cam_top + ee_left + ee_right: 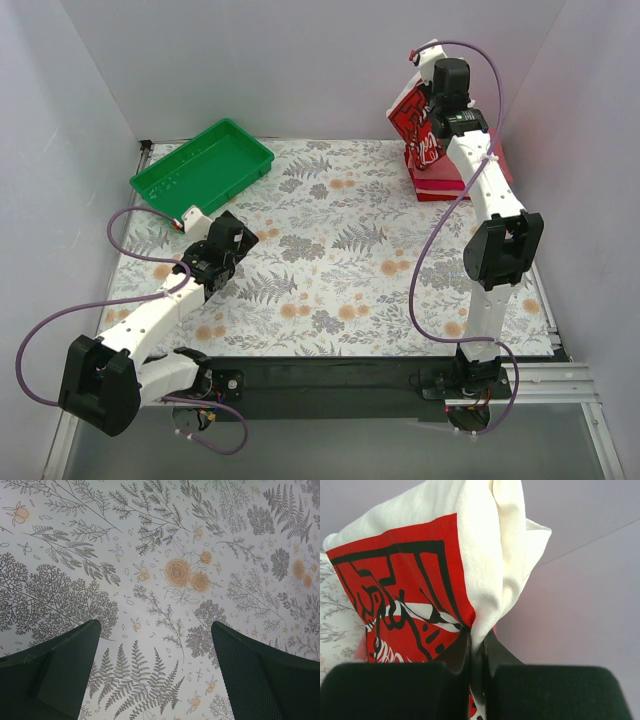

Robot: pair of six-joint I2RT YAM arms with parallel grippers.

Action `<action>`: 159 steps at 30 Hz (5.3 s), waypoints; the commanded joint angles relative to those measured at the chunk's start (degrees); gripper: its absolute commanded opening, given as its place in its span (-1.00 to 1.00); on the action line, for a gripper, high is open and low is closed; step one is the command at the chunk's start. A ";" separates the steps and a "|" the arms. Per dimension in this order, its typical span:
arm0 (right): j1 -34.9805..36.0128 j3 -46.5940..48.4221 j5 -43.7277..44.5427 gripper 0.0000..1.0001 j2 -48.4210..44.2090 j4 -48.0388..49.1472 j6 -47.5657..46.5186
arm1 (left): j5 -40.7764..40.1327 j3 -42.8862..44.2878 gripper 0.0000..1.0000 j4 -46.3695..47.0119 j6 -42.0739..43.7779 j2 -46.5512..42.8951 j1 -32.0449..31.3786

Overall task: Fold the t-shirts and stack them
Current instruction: Neatly place the folded tshirt to the corner, then reset both grippers

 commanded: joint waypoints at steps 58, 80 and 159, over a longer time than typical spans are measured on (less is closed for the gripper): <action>-1.59 2.30 1.23 -0.97 0.45 0.95 6.64 | 0.88 1.51 0.86 0.78 0.21 0.94 0.08; -8.01 2.30 -0.35 -0.97 7.39 3.59 8.66 | 1.06 2.22 0.86 0.95 0.39 3.66 0.08; -12.93 -104.31 -20.75 0.97 -88.05 15.72 50.93 | 6.59 -1.74 0.92 -3.70 -5.41 -15.32 0.08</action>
